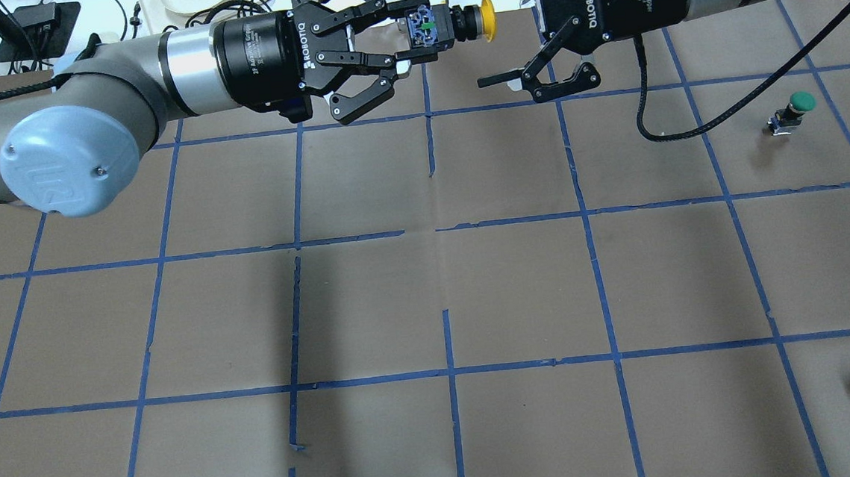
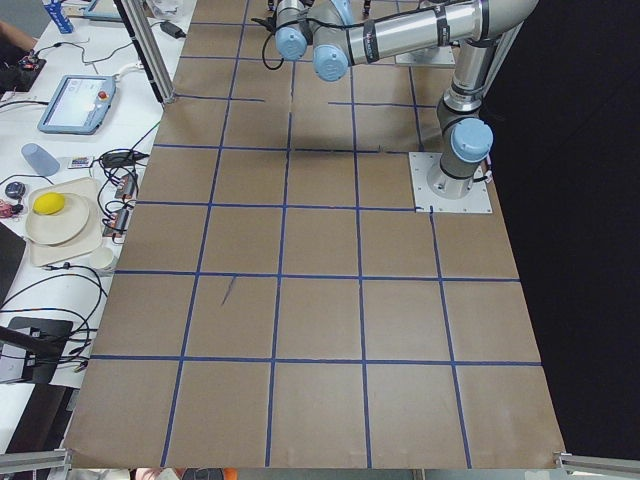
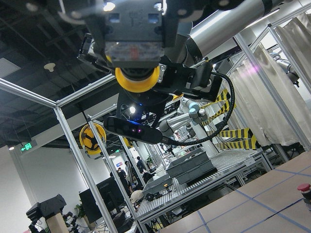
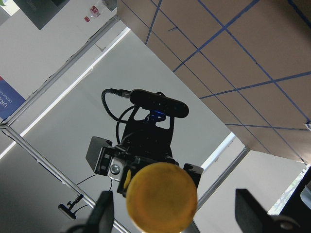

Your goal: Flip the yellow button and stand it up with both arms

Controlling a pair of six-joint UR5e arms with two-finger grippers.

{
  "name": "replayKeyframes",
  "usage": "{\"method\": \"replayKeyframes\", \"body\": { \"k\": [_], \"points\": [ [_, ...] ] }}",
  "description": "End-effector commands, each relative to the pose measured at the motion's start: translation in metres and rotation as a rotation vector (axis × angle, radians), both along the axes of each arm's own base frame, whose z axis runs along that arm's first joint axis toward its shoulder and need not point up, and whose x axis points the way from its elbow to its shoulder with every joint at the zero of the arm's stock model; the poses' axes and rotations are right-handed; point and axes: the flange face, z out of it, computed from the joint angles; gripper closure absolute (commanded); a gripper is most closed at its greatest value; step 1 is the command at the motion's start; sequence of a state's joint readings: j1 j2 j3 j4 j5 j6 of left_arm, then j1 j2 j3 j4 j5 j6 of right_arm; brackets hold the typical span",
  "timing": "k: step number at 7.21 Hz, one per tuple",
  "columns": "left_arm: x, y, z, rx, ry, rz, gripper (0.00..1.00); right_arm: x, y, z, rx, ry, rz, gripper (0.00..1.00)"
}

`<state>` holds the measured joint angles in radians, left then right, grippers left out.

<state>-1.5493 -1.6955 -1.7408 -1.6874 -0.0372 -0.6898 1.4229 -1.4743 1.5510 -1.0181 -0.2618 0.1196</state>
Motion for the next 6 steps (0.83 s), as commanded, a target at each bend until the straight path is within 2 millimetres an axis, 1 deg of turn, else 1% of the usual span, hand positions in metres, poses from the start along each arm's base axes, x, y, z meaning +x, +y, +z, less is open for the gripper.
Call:
{"method": "replayKeyframes", "body": {
  "k": [1, 2, 3, 4, 5, 6],
  "points": [
    [0.000, -0.001, 0.003, -0.004, 0.002, 0.001, 0.96, 0.000, -0.004, -0.001, -0.030, 0.005, 0.004, 0.81],
    [0.000, -0.001, 0.004, -0.007, 0.004, 0.002, 0.96, -0.001, -0.005, -0.001, -0.033, 0.006, 0.002, 0.88],
    [0.000, 0.000, 0.004, -0.006, 0.004, 0.002, 0.96, -0.003, -0.005, -0.001, -0.033, 0.008, 0.000, 0.88],
    [0.000, -0.002, 0.009, -0.015, 0.001, 0.000, 0.60, -0.004, -0.005, 0.002, -0.038, 0.008, -0.002, 0.88],
    [0.000, -0.001, 0.012, 0.021, -0.001, -0.002, 0.29, -0.004, -0.004, 0.002, -0.039, 0.012, 0.000, 0.88],
    [0.000, 0.001, 0.019, 0.046, -0.004, -0.006, 0.21, -0.005, -0.004, 0.002, -0.037, 0.011, -0.004, 0.87]
  ]
}}
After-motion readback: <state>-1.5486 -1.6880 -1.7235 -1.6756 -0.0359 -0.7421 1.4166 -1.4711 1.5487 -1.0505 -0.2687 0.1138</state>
